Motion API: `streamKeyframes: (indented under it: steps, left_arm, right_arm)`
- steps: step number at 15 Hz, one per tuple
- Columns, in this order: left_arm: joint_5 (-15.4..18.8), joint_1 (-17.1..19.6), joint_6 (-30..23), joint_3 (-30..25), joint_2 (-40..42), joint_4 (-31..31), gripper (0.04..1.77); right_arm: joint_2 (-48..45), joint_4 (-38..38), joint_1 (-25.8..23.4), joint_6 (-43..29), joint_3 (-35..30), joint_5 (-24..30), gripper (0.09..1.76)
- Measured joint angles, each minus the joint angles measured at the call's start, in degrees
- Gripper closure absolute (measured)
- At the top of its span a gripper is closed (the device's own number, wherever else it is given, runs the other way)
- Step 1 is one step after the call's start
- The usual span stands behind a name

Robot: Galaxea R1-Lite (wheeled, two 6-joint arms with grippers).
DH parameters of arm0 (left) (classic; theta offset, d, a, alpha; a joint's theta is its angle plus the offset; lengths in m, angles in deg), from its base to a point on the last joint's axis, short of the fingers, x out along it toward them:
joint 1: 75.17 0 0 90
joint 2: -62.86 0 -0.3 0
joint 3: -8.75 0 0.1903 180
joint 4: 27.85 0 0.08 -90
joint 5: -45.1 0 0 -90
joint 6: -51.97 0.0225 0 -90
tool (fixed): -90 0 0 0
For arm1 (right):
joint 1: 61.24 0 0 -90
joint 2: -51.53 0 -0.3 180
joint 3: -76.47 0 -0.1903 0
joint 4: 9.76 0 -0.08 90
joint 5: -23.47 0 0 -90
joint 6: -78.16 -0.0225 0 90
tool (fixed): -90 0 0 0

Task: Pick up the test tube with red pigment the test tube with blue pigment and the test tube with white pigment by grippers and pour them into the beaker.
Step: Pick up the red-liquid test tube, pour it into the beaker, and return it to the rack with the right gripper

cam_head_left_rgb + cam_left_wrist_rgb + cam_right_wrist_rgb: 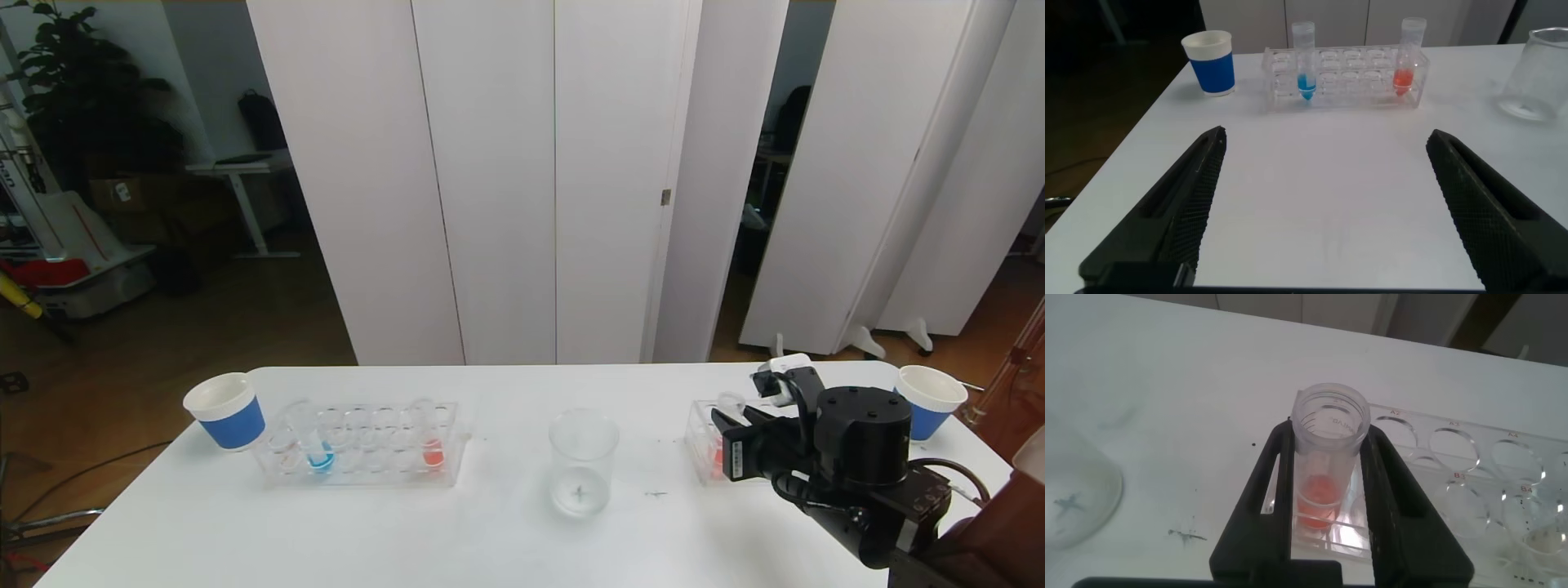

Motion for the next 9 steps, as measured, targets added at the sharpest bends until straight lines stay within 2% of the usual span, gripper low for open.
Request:
streamKeyframes:
  steps: [9]
  left_arm:
    - [0.0,0.0,0.0,0.0,0.0,0.0,0.06]
  right_arm:
    - [0.3,-0.1,0.2,-0.1,-0.1,0.1,1.26]
